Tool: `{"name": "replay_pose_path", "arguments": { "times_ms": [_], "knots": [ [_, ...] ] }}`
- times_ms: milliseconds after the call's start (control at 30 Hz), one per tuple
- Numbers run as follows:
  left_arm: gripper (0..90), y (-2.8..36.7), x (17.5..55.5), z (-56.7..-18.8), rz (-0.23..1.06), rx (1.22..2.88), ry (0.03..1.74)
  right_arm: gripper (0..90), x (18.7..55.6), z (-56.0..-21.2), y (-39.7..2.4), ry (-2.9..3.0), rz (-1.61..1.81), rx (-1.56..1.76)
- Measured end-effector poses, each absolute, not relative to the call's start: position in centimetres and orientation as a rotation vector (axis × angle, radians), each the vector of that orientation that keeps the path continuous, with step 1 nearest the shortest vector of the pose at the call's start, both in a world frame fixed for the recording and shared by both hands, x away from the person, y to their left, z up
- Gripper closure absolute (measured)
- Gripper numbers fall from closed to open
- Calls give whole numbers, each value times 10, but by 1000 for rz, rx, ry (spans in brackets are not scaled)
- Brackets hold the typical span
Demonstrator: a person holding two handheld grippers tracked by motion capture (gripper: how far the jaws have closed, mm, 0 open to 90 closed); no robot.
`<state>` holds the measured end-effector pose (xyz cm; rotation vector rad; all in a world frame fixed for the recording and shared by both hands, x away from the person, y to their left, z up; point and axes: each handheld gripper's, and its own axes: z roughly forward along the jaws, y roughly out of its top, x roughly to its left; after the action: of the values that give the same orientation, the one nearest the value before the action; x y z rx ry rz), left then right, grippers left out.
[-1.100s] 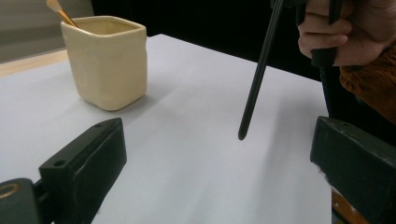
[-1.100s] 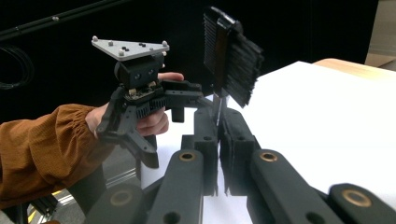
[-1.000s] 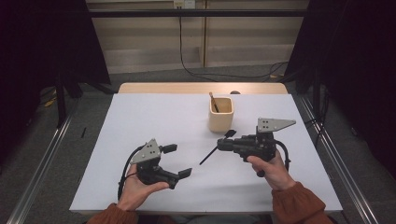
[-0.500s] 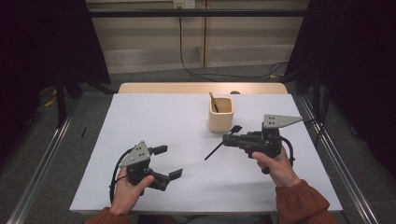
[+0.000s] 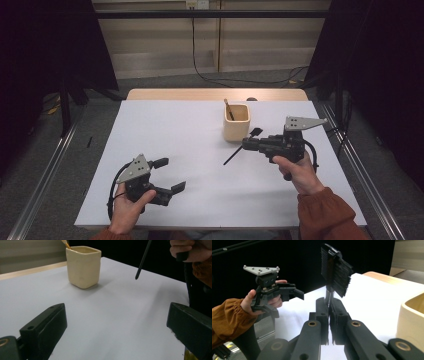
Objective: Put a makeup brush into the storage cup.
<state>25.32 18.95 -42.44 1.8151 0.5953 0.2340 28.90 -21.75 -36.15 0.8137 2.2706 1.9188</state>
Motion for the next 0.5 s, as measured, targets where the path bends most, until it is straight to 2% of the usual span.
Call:
{"name": "replay_pose_path", "arguments": {
  "times_ms": [200,500],
  "knots": [
    [29,192,250,-430,210,1819,609,854,290,-359,-222,2247,1916,834],
    [35,201,249,-429,257,1822,625,854,299,-356,-228,2222,1896,867]
  ]
}}
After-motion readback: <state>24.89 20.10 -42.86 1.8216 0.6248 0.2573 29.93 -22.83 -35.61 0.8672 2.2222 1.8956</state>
